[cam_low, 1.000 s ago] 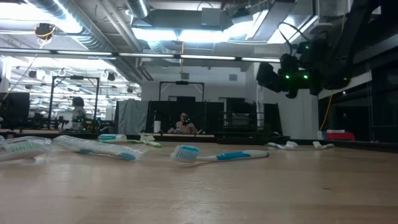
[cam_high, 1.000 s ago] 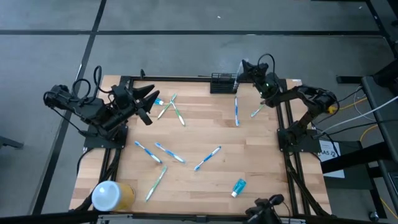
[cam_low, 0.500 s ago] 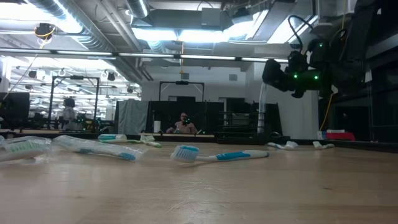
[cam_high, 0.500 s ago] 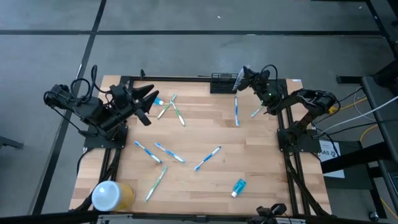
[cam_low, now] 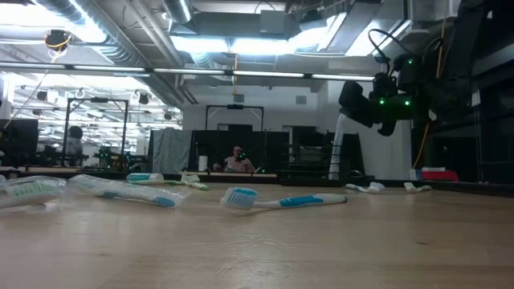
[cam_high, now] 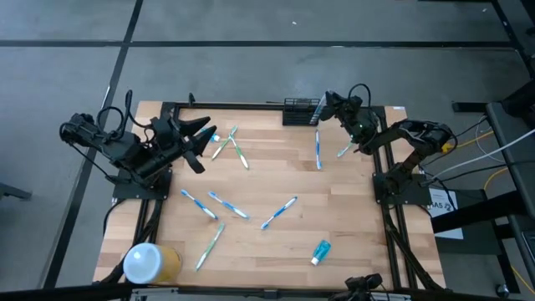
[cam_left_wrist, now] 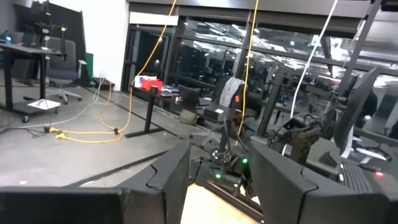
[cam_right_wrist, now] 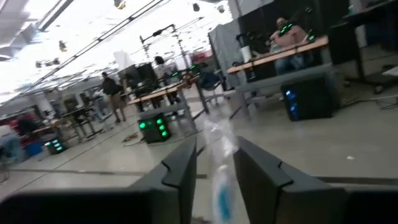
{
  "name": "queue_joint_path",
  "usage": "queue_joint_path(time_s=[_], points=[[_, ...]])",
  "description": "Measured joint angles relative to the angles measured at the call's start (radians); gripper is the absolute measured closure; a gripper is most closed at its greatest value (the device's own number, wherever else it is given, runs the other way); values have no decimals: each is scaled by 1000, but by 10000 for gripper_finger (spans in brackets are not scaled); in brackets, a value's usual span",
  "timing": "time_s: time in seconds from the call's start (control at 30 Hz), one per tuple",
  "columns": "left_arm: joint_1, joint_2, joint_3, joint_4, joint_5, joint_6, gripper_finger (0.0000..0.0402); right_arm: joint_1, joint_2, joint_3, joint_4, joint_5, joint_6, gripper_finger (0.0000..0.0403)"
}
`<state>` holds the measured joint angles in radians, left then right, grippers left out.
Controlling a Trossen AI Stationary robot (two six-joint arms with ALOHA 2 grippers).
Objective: Pick & Place toothbrushing station
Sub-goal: Put the blue toothbrush into the black organizer, then put the bottom blue mouthwash into the black organizer
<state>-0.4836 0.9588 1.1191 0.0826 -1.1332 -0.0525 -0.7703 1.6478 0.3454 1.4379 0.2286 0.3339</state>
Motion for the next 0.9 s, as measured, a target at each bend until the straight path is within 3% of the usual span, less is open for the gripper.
queue_joint_path(time_s=[0.33,0.6,0.73,0.9], points=[[-58,0,0,96,-58,124,242,24,-55,-12,-8,16,51,238],[-124,0,0,161,-170,283,242,75,-250,-194,-25,92,97,234],[-137,-9,0,159,-227,324,242,156,-390,-276,-22,2,187,234],[-133,-11,0,100,-269,325,242,352,-517,-310,-135,-113,305,234]])
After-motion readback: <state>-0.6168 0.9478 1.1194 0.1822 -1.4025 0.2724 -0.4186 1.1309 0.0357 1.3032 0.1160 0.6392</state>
